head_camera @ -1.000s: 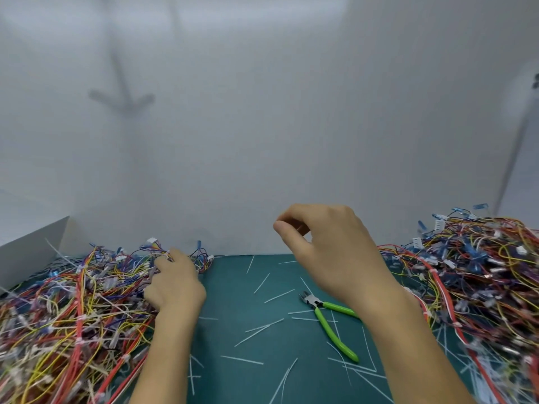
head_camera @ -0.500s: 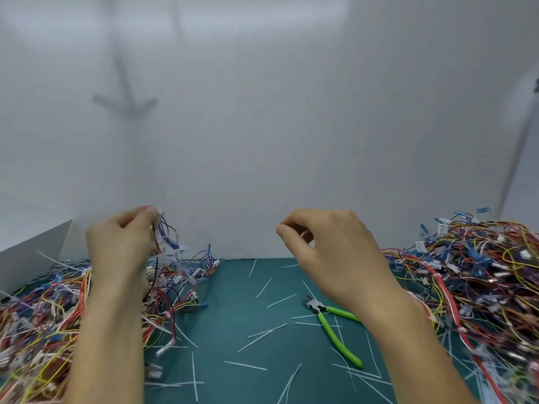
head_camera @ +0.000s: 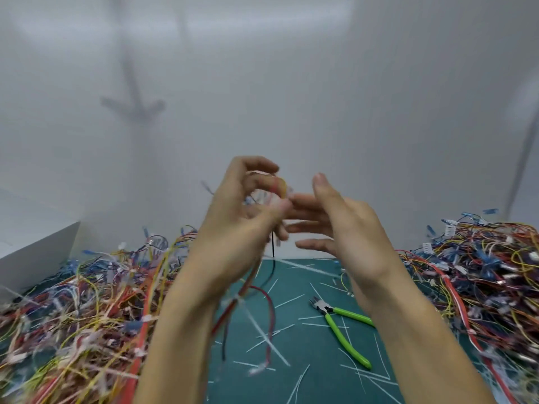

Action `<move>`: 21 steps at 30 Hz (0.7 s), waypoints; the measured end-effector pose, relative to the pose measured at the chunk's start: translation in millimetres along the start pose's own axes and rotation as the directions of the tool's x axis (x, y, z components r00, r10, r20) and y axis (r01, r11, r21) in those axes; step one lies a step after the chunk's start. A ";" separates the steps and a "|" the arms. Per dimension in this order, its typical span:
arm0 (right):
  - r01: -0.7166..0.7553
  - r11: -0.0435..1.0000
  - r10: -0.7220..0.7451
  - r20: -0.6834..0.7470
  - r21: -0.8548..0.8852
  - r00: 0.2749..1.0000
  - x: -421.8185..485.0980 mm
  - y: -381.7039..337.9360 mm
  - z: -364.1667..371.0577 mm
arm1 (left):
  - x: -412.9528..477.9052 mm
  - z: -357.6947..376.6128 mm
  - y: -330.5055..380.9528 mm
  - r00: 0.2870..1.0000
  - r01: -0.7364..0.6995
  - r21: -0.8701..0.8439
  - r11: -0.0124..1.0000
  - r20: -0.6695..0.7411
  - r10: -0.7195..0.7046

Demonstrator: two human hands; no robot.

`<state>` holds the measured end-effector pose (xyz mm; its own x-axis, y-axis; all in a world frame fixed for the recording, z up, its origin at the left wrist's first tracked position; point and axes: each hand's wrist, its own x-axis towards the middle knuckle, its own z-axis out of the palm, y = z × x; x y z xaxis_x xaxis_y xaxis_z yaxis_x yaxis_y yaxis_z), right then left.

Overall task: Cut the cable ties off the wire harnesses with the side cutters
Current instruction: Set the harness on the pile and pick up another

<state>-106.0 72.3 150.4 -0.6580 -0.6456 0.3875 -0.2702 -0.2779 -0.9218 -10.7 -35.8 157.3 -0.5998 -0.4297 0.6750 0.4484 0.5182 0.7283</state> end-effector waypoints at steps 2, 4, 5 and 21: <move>-0.026 0.999 0.027 0.015 -0.035 1.000 -0.1 0.6 -2.6 | -3.2 14.4 -0.4 0.992 0.042 0.031 0.999 0.117 -0.045; -0.061 0.995 0.063 0.023 -0.083 0.998 -0.5 2.4 -6.8 | -6.1 26.0 -1.1 0.975 0.077 0.109 0.991 0.198 -0.098; -0.087 0.992 0.090 0.029 -0.089 0.996 -0.2 3.5 -9.5 | -7.0 29.0 -1.2 0.965 0.093 0.139 0.986 0.232 -0.124; -0.144 0.988 0.140 -0.066 -0.057 0.988 8.2 16.0 -10.6 | -11.2 -77.4 -44.3 0.807 0.455 0.865 0.212 -0.300 -0.508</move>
<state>-123.2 70.2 138.8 -0.7345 -0.6295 0.2533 -0.2125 -0.1412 -0.9669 27.4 -111.2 126.6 -0.5130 -0.8323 0.2099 -0.7511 0.5536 0.3597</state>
